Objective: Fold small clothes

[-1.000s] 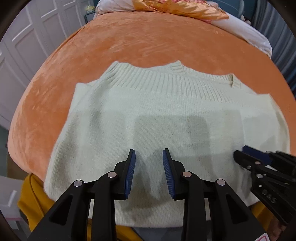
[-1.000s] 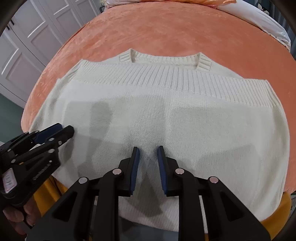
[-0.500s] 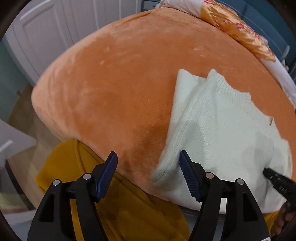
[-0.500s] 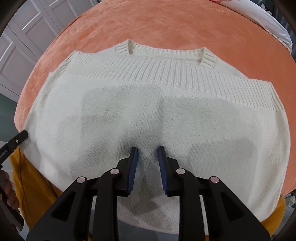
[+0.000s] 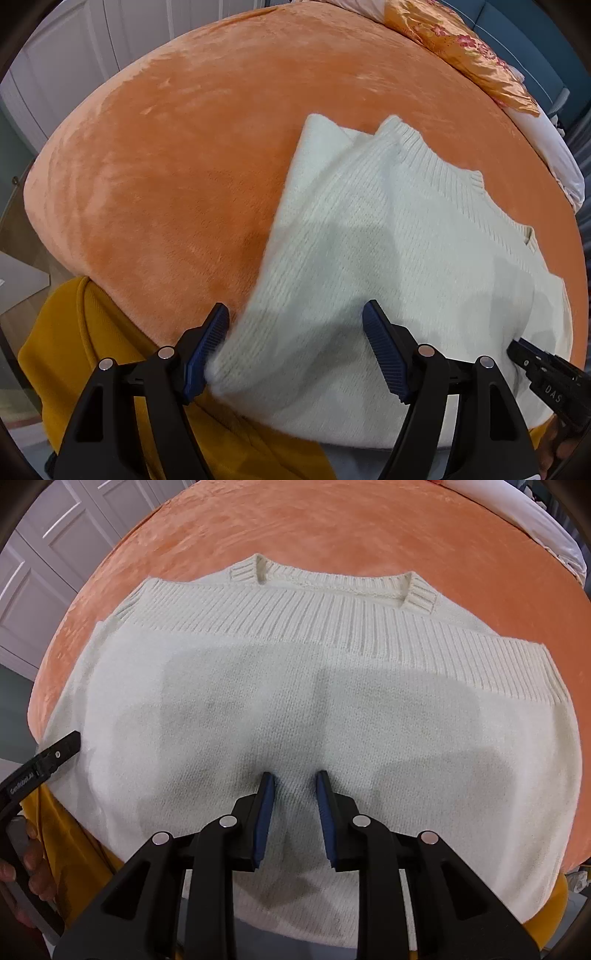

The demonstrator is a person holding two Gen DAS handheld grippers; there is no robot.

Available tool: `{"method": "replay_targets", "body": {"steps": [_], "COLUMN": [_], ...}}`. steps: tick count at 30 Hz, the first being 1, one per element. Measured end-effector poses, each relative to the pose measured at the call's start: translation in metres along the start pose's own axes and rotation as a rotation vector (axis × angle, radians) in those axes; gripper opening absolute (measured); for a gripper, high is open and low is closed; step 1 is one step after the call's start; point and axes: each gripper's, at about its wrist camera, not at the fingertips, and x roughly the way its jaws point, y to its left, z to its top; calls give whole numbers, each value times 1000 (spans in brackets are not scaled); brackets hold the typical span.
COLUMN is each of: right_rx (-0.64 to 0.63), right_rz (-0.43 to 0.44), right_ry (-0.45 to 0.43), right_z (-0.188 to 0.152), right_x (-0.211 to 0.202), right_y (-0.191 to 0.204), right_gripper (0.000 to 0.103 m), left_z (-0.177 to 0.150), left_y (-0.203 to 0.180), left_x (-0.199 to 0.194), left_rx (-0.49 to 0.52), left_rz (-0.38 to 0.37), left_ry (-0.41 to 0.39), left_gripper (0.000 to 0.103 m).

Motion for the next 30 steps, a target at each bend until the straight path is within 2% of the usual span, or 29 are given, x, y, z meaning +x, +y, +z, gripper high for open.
{"method": "replay_targets", "body": {"steps": [2,4,6,9,11,13,21,24,27,30], "right_rx": [0,0,4,7,9,12,29,40,57,101], "right_rz": [4,4,10,20,29,39,83,108,140,205], "right_ry": [-4,-15,-20,-29,-34,-39,-60,-68,-76,-85], "right_z": [0,-1,-2,-4,-5,-6,-11,-13,-15,-17], "right_x": [0,0,-1,-2,-2,-3,-6,-7,-8,-9], "right_y": [0,-1,-2,-4,-5,-7,-16,-20,-25,-36], "right_gripper": [23,23,23,23,23,23,23,23,24,24], "left_z": [2,2,3,3,5,6,6,5,4,1], "left_y": [-4,-9,-13,-20,-22,-23,-51,-73,-96,-127], "left_x": [-1,-2,-5,-8,-11,-16,-52,-75,-92,-104], "left_rx": [26,46,69,93,101,113,175,207,249,294], "left_rz": [8,3,23,45,53,48,-7,-69,-101,-160], "left_ry": [-3,-6,-12,-22,-29,-34,-91,-121,-150,-159], "left_gripper": [70,60,56,42,26,17,11,9,8,7]}}
